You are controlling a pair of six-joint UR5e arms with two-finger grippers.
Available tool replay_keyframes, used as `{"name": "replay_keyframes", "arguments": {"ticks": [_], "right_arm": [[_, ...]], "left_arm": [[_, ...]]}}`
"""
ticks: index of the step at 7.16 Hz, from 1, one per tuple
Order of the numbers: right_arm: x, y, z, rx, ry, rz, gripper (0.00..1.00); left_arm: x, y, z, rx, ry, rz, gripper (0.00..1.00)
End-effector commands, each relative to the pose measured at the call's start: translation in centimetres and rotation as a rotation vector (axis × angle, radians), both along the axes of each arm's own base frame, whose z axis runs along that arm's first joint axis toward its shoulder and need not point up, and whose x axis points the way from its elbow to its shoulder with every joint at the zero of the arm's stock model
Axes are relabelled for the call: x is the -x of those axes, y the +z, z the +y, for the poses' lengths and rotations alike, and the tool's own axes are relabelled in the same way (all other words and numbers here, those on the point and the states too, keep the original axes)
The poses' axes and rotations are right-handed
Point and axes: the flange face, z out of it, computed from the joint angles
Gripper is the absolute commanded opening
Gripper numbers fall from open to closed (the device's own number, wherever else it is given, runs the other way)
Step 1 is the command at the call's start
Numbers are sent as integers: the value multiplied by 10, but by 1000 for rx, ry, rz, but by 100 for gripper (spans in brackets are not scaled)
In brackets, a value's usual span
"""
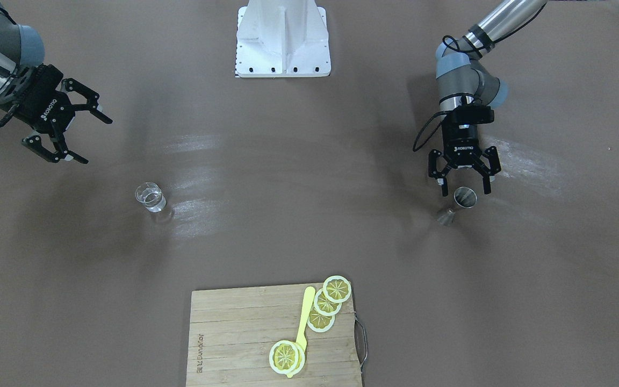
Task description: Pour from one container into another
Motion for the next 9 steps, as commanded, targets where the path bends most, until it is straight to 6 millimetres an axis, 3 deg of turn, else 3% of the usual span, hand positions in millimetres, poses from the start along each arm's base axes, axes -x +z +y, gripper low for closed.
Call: {"name": "replay_keyframes", "arguments": {"ticks": [1,3,5,9], "right_arm": [[2,47,-3,-231,-35,26,100],[19,73,3,-280,-81,7,100],[35,57,-13,-305,-81,-23,100],[58,65,-29,-304,-97,-24,99]], "left_arm": [[-6,6,-2,25,-79,11,94],[-21,2,1,38,-101,3,93],[-32,-7,-1,42,-107,69,93],[-50,-5,-10,49,-112,78,89]]}}
